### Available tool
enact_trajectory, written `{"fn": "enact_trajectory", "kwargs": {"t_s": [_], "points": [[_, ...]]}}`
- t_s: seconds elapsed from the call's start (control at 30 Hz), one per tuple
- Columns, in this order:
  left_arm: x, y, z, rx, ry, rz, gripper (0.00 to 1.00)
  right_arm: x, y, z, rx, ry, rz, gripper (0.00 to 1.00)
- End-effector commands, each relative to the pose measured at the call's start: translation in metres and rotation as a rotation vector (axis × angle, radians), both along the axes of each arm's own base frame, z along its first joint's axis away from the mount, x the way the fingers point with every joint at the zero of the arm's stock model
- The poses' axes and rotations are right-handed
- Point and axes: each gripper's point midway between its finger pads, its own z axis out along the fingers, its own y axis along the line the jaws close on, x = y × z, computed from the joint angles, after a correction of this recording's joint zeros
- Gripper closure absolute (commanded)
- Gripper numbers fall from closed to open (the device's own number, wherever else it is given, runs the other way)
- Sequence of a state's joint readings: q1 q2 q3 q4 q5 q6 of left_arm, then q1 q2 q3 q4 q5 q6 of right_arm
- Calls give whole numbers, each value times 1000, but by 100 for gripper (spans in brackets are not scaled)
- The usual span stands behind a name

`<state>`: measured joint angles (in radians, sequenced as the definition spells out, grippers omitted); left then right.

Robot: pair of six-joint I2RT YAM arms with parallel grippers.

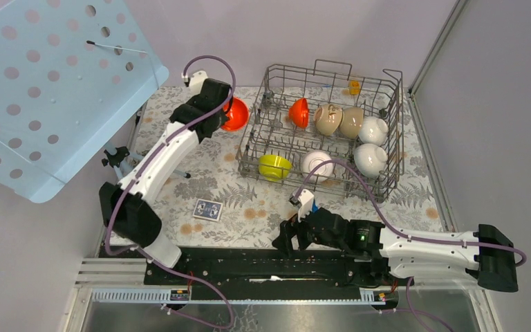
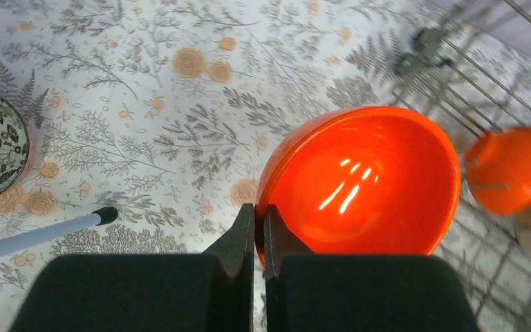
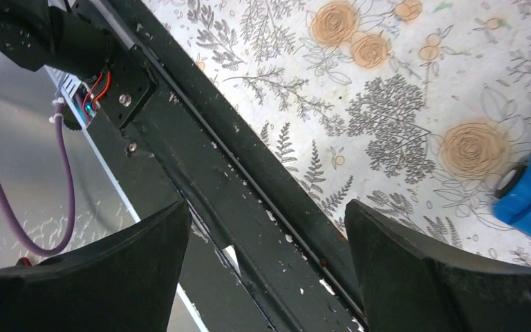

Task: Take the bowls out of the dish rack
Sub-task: Place the bowl at the center of the board.

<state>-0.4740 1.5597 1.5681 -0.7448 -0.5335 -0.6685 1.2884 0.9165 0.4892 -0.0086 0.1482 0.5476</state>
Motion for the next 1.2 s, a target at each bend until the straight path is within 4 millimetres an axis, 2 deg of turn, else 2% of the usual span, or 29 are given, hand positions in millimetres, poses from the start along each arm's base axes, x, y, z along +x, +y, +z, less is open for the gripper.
{"fn": "enact_trajectory", "kwargs": {"t_s": [0.0, 0.23, 0.57, 0.87, 1.03, 1.17], "points": [[42, 14, 19, -144, -100, 129, 100, -8, 14, 0, 63, 24, 46, 12], [80, 34, -27, -219, -38, 234, 100, -17, 20, -12, 79, 54, 86, 14], [113, 61, -93, -292, 50, 387, 100, -19, 13, -18, 64, 47, 94, 15], [141, 69, -134, -413, 89, 515, 100, -19, 9, -17, 64, 38, 89, 17], [156, 79, -146, -437, 81, 563, 100, -18, 5, -15, 69, 34, 77, 17], [159, 90, -157, -408, 85, 603, 100, -16, 2, -18, 62, 30, 63, 16]]}}
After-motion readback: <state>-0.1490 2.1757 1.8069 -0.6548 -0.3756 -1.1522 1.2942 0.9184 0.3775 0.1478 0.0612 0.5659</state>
